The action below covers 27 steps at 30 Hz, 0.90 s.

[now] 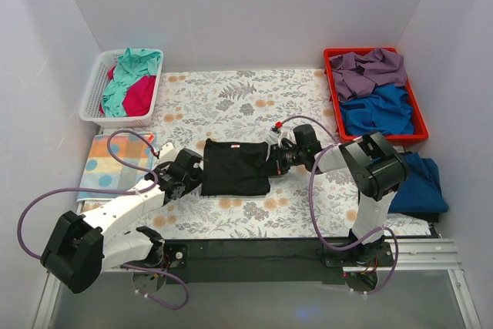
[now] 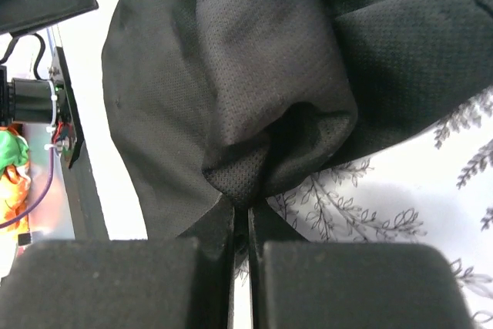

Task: Fold and stack the t-shirts
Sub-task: Put the neatly folded tshirt into the corner of the board with the right arm

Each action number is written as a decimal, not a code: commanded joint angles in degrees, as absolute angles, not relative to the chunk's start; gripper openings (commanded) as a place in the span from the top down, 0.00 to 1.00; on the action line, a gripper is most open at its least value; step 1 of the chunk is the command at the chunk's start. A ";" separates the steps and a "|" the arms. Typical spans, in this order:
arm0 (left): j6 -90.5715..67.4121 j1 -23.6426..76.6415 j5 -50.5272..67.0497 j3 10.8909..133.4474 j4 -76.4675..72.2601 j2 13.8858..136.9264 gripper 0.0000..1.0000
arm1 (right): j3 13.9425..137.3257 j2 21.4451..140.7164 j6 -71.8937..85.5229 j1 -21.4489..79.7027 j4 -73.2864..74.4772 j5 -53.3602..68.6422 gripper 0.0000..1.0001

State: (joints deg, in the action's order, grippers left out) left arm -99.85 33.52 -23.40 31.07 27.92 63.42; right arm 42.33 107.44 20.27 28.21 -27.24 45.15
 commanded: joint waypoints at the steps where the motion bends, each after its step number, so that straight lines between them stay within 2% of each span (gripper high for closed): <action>1: -99.14 33.05 -24.17 30.32 28.56 61.35 0.42 | 38.15 104.86 17.14 28.48 -21.37 41.58 0.99; 7: -98.53 32.96 -23.99 30.41 28.04 61.61 0.42 | 35.42 95.73 11.61 27.86 -10.39 33.15 0.99; 15: -97.30 32.96 -23.47 31.46 26.19 62.67 0.42 | 33.84 79.84 6.15 25.58 10.34 12.59 0.99; 18: -96.24 33.05 -23.29 32.08 24.79 63.10 0.42 | 33.49 74.64 7.64 25.05 13.34 7.05 0.99; 22: -94.58 32.96 -22.15 33.57 23.30 63.89 0.42 | 36.11 69.88 9.75 22.24 18.18 2.82 0.99; 27: -93.43 32.96 -20.22 34.54 21.10 63.81 0.42 | 45.25 67.42 7.92 20.57 29.33 -7.64 0.99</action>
